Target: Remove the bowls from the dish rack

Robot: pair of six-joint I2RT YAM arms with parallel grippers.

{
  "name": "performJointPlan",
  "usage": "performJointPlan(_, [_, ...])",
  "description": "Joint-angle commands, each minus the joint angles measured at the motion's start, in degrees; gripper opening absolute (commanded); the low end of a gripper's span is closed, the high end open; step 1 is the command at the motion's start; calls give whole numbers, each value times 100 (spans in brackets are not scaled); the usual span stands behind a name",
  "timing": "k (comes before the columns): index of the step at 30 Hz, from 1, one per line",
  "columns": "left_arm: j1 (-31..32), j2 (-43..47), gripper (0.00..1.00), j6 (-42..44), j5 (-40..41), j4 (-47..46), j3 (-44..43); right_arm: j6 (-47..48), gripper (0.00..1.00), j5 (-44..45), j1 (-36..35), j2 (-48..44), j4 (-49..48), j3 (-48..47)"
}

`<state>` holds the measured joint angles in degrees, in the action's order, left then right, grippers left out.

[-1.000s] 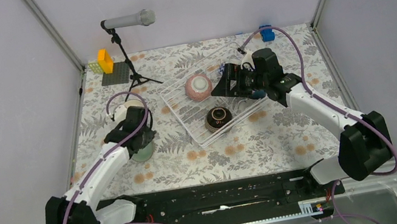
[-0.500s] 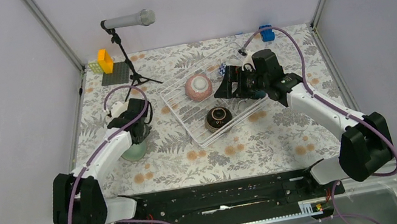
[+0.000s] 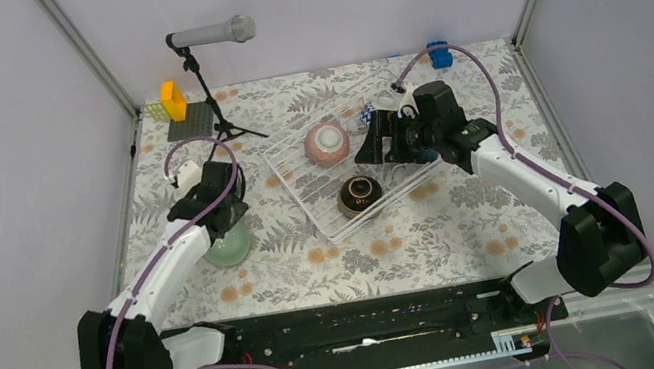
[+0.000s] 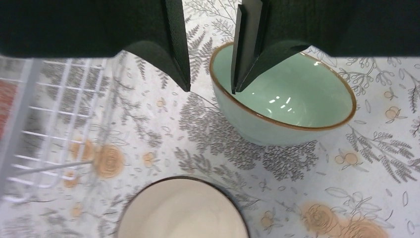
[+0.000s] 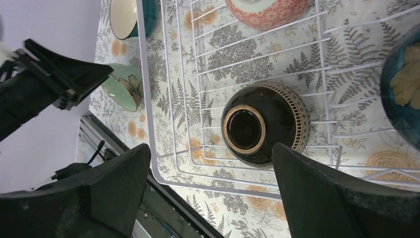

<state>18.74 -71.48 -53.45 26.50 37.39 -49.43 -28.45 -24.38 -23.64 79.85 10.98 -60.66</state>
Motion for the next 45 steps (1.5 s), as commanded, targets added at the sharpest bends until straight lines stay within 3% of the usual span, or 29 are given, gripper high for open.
performJointPlan(1, [-15, 623, 41, 381, -308, -500, 4, 299, 95, 404, -69, 72, 335, -400])
performJointPlan(10, [-13, 1249, 45, 573, -822, -942, 258, 1140, 89, 2399, -1098, 603, 1565, -1148])
performJointPlan(17, [-15, 1348, 46, 603, -971, -972, 463, 1126, 89, 2390, -1175, 705, 1478, -1093])
performJointPlan(23, [-11, 1476, 69, 608, -1264, -915, 670, 1166, 92, 2398, -1178, 625, 1415, -999])
performJointPlan(34, [-18, 1357, 66, 178, -573, -925, 950, 1139, 92, 2215, -1174, 498, 1247, -903])
performJointPlan(45, [-449, 734, 63, 38, -551, -874, 729, 1196, 93, 2227, -1179, 421, 1253, -868])
